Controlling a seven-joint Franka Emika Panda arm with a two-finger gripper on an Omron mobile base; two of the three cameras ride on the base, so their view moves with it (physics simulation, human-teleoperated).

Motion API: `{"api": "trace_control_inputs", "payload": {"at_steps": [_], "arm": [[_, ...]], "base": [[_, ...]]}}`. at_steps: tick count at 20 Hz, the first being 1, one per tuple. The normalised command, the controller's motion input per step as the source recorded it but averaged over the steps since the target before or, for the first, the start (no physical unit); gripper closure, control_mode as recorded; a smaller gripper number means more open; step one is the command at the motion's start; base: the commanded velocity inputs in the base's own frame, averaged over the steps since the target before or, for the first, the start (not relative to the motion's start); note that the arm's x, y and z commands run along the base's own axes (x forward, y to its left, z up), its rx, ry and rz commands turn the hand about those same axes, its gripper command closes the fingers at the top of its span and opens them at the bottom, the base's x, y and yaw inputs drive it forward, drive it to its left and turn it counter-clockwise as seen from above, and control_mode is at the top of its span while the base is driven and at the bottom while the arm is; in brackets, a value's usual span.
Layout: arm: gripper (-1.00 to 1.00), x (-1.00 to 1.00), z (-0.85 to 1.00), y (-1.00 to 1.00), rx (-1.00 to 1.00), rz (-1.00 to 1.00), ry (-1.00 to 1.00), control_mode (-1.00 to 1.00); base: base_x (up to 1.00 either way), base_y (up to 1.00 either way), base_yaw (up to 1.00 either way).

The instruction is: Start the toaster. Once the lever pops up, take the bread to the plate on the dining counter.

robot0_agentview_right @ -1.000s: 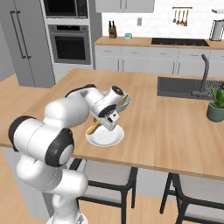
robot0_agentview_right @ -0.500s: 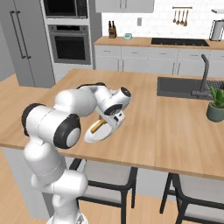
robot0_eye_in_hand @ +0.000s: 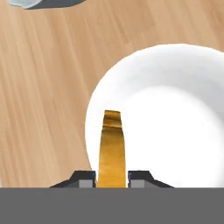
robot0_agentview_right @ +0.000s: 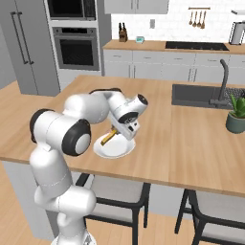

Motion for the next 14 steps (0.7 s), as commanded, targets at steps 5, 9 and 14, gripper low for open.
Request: {"api": "trace_control_inputs", "payload": {"at_steps": [5,9,14], "arm": [[-1.00,0.01,0.00,-0.09,0.00,-0.03,-0.05,-1.00],[-1.00,0.00,0.00,-0.49,-0.01,-0.09,0.00,-1.00],[-1.00,0.00,0.05,-0.51,-0.01,-0.11,0.00,-1.00]], "base": [[0.00,0.00,0.00],[0.00,0.00,0.00],[0.00,0.00,0.00]]}}
